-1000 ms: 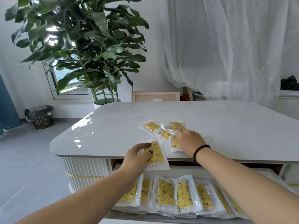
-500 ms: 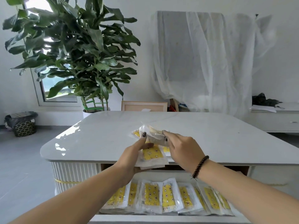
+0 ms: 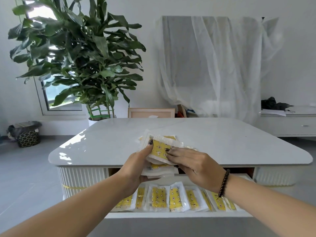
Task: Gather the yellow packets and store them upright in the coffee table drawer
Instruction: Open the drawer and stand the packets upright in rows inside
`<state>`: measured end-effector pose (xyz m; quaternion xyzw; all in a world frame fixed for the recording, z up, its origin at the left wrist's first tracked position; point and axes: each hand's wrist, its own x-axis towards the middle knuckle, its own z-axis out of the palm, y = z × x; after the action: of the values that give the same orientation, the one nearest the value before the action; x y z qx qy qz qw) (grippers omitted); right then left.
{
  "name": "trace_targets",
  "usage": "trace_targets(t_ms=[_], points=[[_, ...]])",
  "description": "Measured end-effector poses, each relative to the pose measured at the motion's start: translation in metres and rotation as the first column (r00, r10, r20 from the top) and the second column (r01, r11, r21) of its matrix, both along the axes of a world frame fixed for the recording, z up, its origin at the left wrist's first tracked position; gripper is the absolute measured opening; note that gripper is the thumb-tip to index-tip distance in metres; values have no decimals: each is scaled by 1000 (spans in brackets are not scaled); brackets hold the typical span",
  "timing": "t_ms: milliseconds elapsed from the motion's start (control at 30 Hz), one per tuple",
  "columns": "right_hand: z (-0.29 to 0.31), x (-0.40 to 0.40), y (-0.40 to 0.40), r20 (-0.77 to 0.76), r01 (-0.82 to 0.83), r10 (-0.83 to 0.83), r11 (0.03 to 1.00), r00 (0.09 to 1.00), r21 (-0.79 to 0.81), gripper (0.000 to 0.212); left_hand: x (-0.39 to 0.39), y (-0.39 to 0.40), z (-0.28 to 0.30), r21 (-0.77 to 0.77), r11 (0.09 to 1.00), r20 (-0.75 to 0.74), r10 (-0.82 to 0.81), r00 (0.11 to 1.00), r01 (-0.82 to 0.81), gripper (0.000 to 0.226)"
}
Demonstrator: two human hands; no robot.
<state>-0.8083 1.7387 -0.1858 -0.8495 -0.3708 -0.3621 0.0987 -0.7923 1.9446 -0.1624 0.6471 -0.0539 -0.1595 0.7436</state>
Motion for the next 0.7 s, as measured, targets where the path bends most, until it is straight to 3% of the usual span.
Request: trace_targets(t_ms=[133, 267, 433, 533, 700], points=[[-2, -8, -1, -147, 14, 13, 983, 989, 181, 28, -5, -2, -4, 21, 999, 40, 37, 999, -37, 17], [6, -14, 6, -334, 211, -56, 869, 941, 447, 21, -4, -1, -7, 84, 996, 106, -25, 994, 16, 11], [19, -17, 8, -534, 392, -97, 789, 840, 474, 49, -5, -5, -14, 309, 946, 213, -166, 963, 95, 14], [22, -17, 4, -692, 440, -24, 787, 721, 432, 37, -6, -10, -19, 422, 901, 258, -228, 939, 103, 12], [16, -15, -2, -822, 424, 128, 807, 555, 411, 24, -4, -12, -25, 488, 865, 279, -280, 919, 115, 12]])
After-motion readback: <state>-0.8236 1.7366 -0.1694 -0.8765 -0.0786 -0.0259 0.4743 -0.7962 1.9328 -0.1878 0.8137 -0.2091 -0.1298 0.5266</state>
